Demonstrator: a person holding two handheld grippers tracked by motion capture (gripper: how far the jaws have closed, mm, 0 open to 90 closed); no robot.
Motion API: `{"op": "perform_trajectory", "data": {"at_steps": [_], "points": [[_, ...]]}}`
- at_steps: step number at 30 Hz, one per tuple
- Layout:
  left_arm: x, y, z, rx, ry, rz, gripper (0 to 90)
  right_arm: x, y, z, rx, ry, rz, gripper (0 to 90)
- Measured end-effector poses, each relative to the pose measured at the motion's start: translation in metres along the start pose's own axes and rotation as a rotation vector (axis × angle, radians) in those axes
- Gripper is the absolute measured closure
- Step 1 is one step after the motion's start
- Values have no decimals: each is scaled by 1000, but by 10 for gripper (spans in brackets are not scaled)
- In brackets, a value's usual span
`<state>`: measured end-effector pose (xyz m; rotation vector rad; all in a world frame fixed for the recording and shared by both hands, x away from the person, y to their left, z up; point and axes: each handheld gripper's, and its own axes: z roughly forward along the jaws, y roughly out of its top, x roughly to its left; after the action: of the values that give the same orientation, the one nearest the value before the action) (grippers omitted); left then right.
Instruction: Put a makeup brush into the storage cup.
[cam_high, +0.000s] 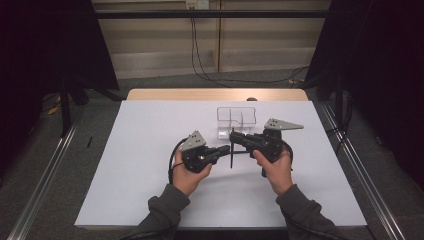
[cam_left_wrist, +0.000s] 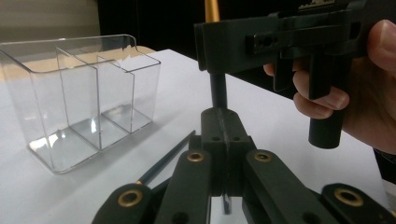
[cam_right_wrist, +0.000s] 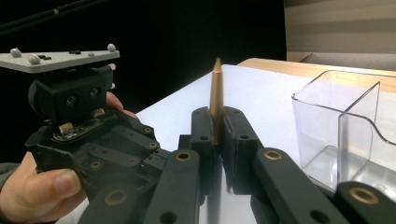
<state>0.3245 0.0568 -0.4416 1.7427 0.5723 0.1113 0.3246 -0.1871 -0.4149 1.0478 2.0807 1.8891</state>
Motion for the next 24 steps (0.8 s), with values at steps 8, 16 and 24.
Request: {"op": "perform_trajectory", "data": {"at_steps": [8,16,24], "points": [[2,0,-1,-7,-5,-7,869,3,4,-2,5,1,-43,842],[4,2,-2,-14,-7,-15,764,2,6,-6,-7,-1,-57,843],[5,2,0,-34,-23,10,637,2,7,-9,-12,-4,-78,843]]}}
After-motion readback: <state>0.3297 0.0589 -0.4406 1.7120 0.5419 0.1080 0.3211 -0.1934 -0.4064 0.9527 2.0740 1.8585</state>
